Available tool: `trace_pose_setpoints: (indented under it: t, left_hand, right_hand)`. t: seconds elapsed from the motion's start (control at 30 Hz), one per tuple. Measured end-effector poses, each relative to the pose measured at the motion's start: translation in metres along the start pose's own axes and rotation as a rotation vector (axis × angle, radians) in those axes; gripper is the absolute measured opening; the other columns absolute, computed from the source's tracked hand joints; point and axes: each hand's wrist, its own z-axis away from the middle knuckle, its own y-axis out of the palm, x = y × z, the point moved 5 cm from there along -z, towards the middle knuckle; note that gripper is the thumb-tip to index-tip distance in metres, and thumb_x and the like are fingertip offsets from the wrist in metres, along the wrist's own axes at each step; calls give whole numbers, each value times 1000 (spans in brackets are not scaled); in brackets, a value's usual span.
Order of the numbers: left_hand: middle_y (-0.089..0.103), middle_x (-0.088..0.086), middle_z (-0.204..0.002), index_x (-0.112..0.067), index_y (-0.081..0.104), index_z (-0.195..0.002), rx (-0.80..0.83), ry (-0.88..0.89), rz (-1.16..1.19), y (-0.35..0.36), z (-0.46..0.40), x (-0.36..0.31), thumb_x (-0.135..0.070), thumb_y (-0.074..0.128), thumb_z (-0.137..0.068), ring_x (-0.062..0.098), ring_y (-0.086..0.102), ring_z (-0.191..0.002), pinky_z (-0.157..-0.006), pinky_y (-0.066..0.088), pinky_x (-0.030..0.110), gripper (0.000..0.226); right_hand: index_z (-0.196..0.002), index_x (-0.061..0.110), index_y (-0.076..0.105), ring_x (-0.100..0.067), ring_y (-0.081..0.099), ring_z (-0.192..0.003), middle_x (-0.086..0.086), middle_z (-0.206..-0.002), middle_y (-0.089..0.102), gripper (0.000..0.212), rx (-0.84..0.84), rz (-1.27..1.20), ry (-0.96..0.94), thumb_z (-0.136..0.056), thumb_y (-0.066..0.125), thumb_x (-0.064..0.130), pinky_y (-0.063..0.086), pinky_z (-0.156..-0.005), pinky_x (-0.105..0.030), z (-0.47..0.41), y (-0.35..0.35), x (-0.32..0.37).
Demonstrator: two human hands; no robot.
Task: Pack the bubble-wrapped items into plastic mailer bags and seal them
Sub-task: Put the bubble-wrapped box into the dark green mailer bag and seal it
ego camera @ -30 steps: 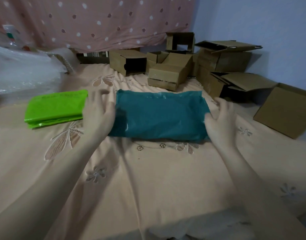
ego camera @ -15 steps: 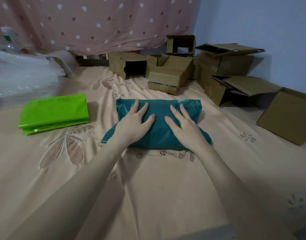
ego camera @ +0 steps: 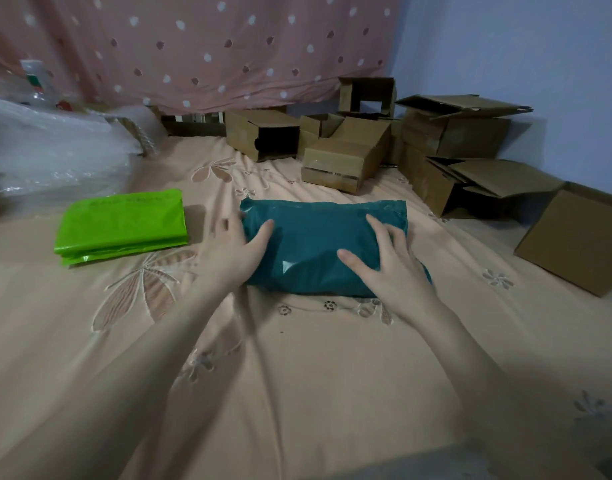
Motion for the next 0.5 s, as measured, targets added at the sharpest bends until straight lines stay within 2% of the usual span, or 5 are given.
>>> trace_pose_setpoints:
  t: [0.03,0.1,0.17,0.4,0.5]
  left_hand:
    - [41,4,-139,-16,34,-139,72,-71,49,-2,5,7,-63,43,-86,25,41,-127,-99,33,33,72]
    - [49,2,-121,-16,36,-137,229,-169,215,4,13,16,-56,47,-88,18,51,-102,-77,35,20,65]
    - [51,0,-114,-18,41,-134,254,-181,304,6,15,21,-49,49,-90,12,49,-90,-65,34,17,55]
    - [54,0,-129,-24,44,-132,81,-94,395,-13,-10,45,-55,62,-79,18,54,-112,-98,43,32,64]
    - [55,1,-129,-21,47,-130,-22,-30,301,-23,-25,51,-52,59,-83,20,52,-117,-98,41,30,58]
  right_hand:
    - [-142,46,1,-24,24,-141,6,-154,15,84,14,4,-11,-75,39,80,31,-110,-51,4,2,0]
    - [-142,46,2,-23,30,-138,5,-151,21,87,56,-18,-45,-75,52,72,35,-108,-47,8,9,2]
    - [-143,45,8,-23,33,-136,3,-148,24,85,58,-54,-80,-77,58,63,37,-106,-43,8,18,9]
    - [-144,38,19,-24,41,-130,-3,-143,33,75,11,-109,-120,-83,58,55,41,-102,-39,-18,39,34]
    - [-144,35,23,-25,44,-127,-4,-141,36,73,-1,-119,-136,-83,59,53,42,-99,-37,-34,49,49]
